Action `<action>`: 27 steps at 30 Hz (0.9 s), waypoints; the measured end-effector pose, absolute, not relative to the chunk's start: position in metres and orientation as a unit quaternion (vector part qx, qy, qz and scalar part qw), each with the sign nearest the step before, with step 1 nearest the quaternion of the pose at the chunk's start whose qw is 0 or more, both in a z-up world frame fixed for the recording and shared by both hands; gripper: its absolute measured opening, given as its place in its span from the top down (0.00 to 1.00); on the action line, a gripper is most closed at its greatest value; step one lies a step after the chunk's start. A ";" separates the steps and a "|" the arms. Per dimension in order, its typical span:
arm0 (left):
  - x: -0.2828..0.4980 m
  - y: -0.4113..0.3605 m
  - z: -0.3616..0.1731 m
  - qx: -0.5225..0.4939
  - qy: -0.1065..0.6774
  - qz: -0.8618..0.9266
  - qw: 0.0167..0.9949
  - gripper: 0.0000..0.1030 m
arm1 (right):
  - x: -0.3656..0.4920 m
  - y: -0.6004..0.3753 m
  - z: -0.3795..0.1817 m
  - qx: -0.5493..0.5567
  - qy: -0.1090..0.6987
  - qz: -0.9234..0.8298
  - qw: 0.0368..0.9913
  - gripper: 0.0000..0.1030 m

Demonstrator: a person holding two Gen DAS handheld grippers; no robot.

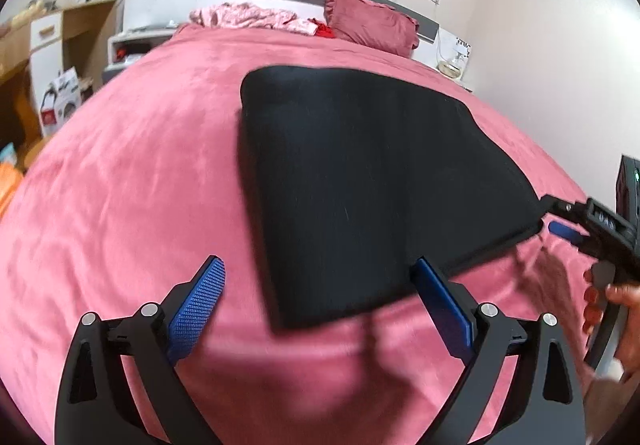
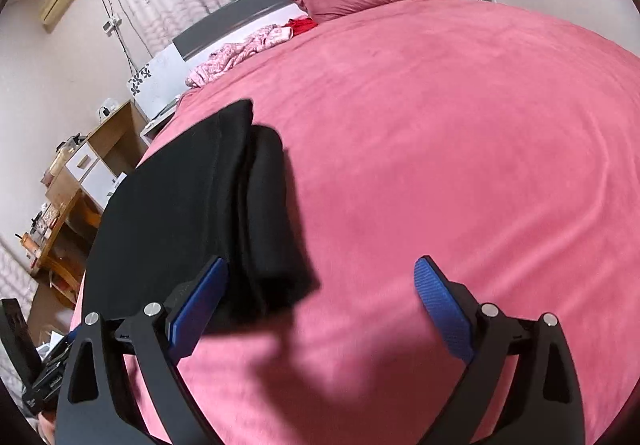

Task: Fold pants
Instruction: 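Open both grippers and pull them back from the folded pants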

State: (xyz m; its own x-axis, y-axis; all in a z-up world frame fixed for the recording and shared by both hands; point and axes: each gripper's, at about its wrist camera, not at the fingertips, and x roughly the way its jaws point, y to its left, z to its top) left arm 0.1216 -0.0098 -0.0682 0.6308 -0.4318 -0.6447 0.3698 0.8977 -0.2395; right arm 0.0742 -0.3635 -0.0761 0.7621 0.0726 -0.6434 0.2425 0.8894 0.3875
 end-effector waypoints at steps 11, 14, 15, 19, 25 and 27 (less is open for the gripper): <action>0.075 -0.030 -0.089 0.014 0.408 -0.216 0.887 0.04 | 0.046 -0.280 -0.097 0.127 0.395 -0.008 0.910 0.02; 0.078 -0.031 -0.097 0.020 0.430 -0.203 0.880 0.04 | 0.046 -0.267 -0.113 0.100 0.421 -0.016 0.901 0.02; 0.079 -0.032 -0.099 0.027 0.438 -0.194 0.877 0.04 | 0.043 -0.265 -0.115 0.091 0.421 -0.018 0.902 0.02; 0.076 -0.043 -0.102 0.074 0.438 -0.172 0.879 0.04 | 0.044 -0.256 -0.119 0.064 0.422 -0.028 0.904 0.02; 0.074 -0.043 -0.104 0.081 0.441 -0.161 0.879 0.03 | 0.046 -0.251 -0.123 0.049 0.428 -0.035 0.902 0.02; 0.074 -0.040 -0.104 0.074 0.443 -0.158 0.880 0.03 | 0.045 -0.250 -0.123 0.053 0.427 -0.033 0.902 0.02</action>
State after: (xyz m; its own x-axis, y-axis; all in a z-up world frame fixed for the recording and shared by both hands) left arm 0.0739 -0.0400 -0.1036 0.5582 -0.2120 -0.8022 0.3437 0.9390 -0.0090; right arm 0.0452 -0.2504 -0.1234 0.6334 -0.0145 -0.7737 0.1051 0.9922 0.0674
